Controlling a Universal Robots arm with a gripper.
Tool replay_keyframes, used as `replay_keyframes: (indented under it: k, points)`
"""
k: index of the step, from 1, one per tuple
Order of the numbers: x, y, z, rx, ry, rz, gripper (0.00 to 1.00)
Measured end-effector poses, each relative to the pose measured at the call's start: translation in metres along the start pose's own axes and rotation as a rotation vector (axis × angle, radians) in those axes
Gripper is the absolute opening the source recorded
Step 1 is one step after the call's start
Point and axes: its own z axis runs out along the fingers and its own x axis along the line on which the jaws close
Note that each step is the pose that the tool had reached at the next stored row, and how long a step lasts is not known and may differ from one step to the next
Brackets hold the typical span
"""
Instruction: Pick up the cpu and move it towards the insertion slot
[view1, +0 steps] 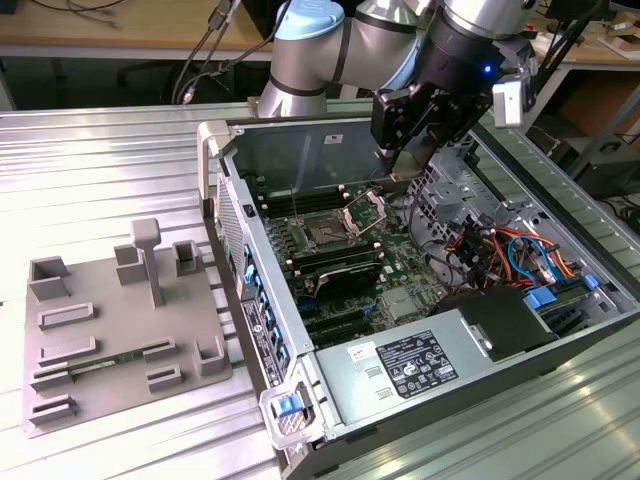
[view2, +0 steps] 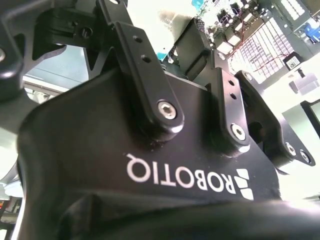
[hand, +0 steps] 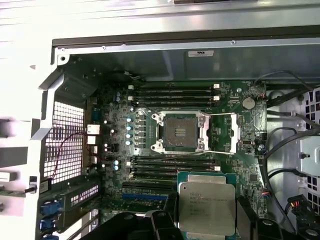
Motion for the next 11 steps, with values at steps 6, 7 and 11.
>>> replay_keyframes:
  k: [6, 7, 11]
  points:
    - [-0.0046, 0.0007, 0.0004, -0.0002, 0.0, 0.0, 0.55]
    - [-0.0055, 0.0008, 0.0006, 0.0, 0.0, 0.0, 0.55]
    - [-0.0067, 0.0018, 0.0016, 0.0001, 0.0, 0.0, 0.55]
